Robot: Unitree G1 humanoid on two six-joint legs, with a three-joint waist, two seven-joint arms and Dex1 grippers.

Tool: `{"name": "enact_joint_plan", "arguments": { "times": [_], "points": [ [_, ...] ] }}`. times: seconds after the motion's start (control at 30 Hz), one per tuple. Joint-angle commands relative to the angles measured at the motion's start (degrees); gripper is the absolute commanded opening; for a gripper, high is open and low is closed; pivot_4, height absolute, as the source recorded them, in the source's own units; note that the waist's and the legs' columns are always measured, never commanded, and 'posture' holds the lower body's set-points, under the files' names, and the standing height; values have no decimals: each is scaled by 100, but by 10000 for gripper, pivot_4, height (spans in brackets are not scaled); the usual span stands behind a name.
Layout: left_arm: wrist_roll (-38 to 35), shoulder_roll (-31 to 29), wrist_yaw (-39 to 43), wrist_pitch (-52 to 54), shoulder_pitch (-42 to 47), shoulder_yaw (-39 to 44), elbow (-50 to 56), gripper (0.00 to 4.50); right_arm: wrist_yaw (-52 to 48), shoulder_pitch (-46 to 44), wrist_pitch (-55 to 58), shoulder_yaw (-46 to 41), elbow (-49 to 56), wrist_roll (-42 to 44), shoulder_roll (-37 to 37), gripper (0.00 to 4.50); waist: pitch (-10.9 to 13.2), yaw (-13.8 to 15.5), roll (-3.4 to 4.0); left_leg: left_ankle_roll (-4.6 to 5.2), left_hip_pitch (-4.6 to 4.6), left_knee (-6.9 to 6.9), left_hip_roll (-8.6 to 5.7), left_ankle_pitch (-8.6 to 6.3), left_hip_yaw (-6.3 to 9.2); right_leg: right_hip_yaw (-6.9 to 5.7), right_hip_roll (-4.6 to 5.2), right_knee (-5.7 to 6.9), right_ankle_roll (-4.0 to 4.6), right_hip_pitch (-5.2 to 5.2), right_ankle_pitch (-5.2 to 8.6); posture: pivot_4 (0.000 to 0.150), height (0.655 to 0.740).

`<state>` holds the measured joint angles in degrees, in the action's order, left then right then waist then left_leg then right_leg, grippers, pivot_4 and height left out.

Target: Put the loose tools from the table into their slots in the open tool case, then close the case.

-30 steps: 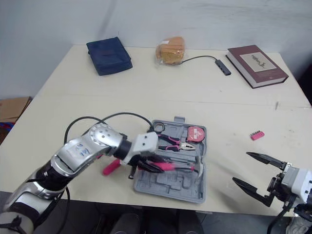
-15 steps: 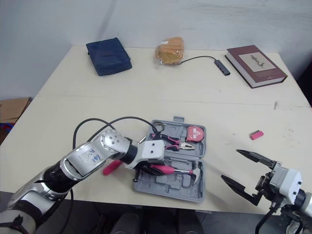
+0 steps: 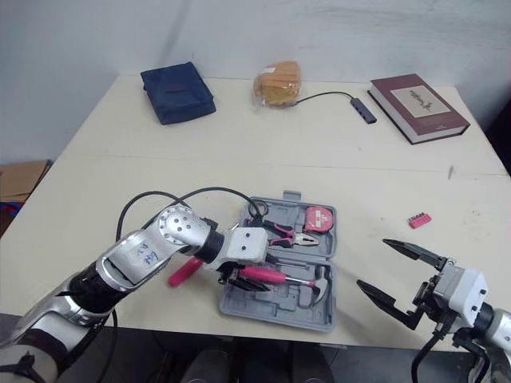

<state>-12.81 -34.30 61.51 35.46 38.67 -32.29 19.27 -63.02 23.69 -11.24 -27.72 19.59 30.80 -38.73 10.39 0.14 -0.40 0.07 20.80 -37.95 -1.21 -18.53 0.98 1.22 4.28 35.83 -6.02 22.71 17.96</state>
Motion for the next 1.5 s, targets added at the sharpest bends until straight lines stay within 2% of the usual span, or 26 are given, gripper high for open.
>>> {"name": "enact_joint_plan", "arguments": {
  "times": [0.03,0.13,0.27,0.3,0.83,0.93,0.97,1.2,1.33,1.5],
  "points": [
    [-277,192,234,-1006,-172,536,-100,27602,-65,4,-52,-182,-60,53,-91,45000,0,2,0,0,0,0,0,0,0,0,0,1,0,0,0,1500,7400],
    [-333,648,65,-1645,-363,788,-404,19020,-81,3,-82,-185,-143,66,-84,45000,0,19,0,2,-1,-5,-1,-1,0,-1,3,1,0,-3,0,1500,7400],
    [-159,897,108,-1947,-668,633,-779,2374,-82,37,-104,-131,-136,33,-47,45000,0,37,0,5,-5,-7,-1,-3,-1,-2,1,-1,0,-8,0,1500,7400],
    [-70,942,87,-2059,-723,589,-884,709,-65,36,-86,-125,-113,28,-48,45000,-1,34,0,5,-8,-6,0,-3,-4,2,-2,1,0,-9,0,1500,7400],
    [939,902,34,-2195,-1002,77,-1487,709,76,73,338,-242,195,101,-227,45000,-2,47,2,32,-25,-6,1,-17,-4,6,-2,5,-1,-23,0,1500,7400],
    [880,1059,-200,-1952,-1030,210,-1559,709,77,78,394,-255,229,112,-236,45000,-8,51,5,35,-30,-5,1,-19,-5,7,-2,4,-1,-27,0,1500,7400],
    [832,1052,-218,-1539,-1028,209,-1534,709,77,85,411,-260,240,115,-238,45000,-8,55,5,36,-32,-5,0,-20,-4,7,-1,4,-1,-30,0,1500,7400],
    [1216,766,-108,-770,-1077,-312,-1581,709,45,136,456,-271,227,124,-238,45000,-28,27,1,39,-52,-2,2,-21,-6,11,-3,4,-1,-47,0,1500,7400],
    [1362,899,-402,-744,-1102,-443,-1760,709,6,141,463,-319,161,134,-251,45000,-52,-7,-4,43,-85,19,7,-25,0,4,-2,-27,2,-120,2,1500,7400],
    [1514,999,-511,-580,-995,-668,-1819,709,-51,168,430,-354,101,113,-204,45000,-79,2,-10,50,-176,75,7,-31,4,-3,9,-82,4,-211,3,1500,7400]
  ]
}}
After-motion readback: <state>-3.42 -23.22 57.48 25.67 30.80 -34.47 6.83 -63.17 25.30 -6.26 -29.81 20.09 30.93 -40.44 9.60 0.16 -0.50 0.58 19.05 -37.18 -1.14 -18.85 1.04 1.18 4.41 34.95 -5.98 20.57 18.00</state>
